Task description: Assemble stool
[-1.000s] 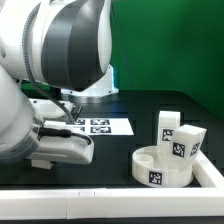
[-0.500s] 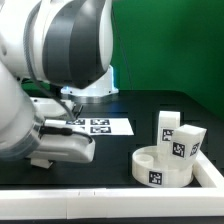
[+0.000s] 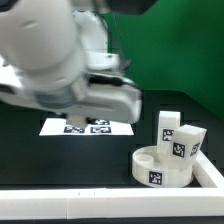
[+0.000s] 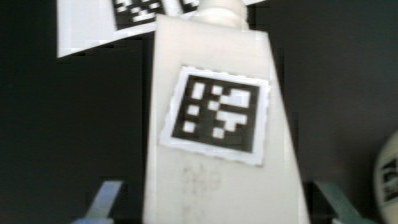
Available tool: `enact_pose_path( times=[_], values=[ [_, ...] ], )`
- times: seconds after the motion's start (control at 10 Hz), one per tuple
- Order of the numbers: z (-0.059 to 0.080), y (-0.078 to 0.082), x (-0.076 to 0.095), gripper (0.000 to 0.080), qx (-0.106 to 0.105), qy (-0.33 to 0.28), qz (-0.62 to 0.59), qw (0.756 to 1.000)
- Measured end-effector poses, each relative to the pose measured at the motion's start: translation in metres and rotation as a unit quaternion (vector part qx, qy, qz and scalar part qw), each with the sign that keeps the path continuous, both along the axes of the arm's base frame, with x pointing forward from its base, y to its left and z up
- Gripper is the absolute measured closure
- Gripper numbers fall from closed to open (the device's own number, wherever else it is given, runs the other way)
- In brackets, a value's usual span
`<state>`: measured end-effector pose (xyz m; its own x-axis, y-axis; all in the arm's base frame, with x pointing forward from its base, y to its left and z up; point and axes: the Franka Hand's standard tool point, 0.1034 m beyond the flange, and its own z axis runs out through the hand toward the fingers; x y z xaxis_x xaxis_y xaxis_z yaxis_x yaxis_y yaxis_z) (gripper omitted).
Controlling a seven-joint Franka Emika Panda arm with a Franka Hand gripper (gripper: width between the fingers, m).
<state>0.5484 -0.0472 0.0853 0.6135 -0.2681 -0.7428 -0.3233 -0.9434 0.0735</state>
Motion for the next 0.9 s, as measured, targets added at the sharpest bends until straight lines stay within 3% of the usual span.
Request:
enact_pose_path(
  times=[0.1,0.4,0.5,0.7,0.9],
  values=[
    [-0.004,0.008,0.001,0.0473,-0.002,-0.003,0.012,1.000],
    [-0.008,0.006,0.012,0.0473,-0.009,-0.035,0.013,0.999],
    [-0.009,0.006,0.025,0.0473,-0.017,-0.084,0.015,0.996],
    [0.001,0.009,0.032,0.0473,-0.030,-0.154,0.011,0.988],
    [0.009,0.022,0.042,0.0473,-0.044,-0.226,0.015,0.973]
  ],
)
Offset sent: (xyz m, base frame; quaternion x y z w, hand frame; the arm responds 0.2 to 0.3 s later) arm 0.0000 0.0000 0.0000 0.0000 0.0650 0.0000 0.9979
